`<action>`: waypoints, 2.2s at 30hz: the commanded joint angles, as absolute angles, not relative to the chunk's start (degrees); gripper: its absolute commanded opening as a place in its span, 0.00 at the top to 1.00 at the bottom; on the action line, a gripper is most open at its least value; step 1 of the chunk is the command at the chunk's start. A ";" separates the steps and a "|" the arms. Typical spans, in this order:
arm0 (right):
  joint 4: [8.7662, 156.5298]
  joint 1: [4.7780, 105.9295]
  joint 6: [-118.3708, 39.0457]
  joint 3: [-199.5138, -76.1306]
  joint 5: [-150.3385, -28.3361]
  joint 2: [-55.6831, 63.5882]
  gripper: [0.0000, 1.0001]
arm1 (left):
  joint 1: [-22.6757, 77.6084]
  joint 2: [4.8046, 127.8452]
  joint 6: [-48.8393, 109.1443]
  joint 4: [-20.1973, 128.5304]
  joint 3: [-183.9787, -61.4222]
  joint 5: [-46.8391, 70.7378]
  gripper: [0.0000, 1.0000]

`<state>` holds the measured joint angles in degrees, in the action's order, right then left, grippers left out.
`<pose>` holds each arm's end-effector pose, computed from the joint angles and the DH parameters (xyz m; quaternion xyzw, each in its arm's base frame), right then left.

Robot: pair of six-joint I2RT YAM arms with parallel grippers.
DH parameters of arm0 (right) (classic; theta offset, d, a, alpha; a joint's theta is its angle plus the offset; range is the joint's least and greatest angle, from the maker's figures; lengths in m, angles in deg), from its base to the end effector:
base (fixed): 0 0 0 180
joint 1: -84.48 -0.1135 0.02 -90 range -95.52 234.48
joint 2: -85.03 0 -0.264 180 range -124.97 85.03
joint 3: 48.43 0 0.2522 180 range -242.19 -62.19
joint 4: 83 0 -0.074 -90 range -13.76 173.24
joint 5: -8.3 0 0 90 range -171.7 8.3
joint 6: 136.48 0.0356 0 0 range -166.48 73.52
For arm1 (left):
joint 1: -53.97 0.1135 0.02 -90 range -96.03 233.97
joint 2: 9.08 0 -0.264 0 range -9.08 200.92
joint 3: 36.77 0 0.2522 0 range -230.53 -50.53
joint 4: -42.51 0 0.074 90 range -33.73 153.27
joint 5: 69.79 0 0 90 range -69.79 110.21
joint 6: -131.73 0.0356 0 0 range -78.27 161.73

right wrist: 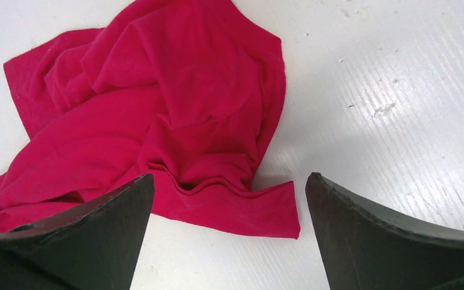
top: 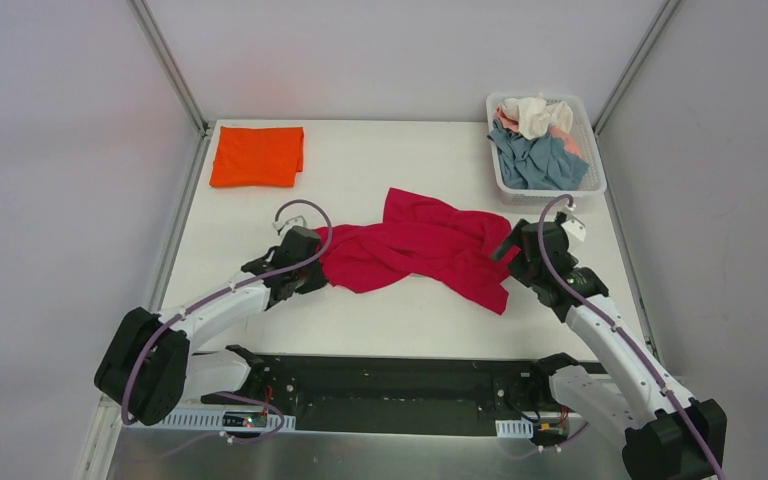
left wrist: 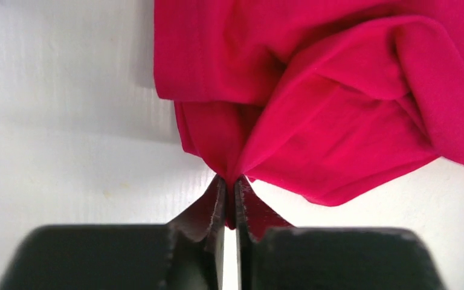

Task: Fold and stack the t-shirts
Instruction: Flatten out the tshirt

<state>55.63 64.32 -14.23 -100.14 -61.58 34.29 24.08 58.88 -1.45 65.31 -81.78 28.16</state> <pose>0.1797 0.0529 0.2526 0.1670 0.8811 0.0401 0.4406 0.2013 -0.1101 0.1816 -0.1329 0.9149 -0.1721 0.3401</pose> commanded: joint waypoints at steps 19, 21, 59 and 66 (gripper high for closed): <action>57.21 64.08 -8.66 -94.38 -70.82 22.78 0.10 | 24.61 49.81 -0.46 69.81 -83.03 28.70 1.00; 58.36 63.96 -8.04 -94.00 -71.11 19.99 0.13 | 24.63 49.79 -0.50 69.89 -83.05 28.69 1.00; 47.83 64.00 -26.05 -156.62 -75.20 40.13 1.00 | 24.68 32.98 23.37 78.27 -134.76 32.92 1.00; 43.62 63.98 -23.42 -168.23 -89.29 40.77 1.00 | 24.65 29.89 23.33 83.37 -145.09 22.10 1.00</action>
<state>45.29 64.01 -24.48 -163.55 -79.78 40.37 24.08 30.73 21.72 81.64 -139.85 30.01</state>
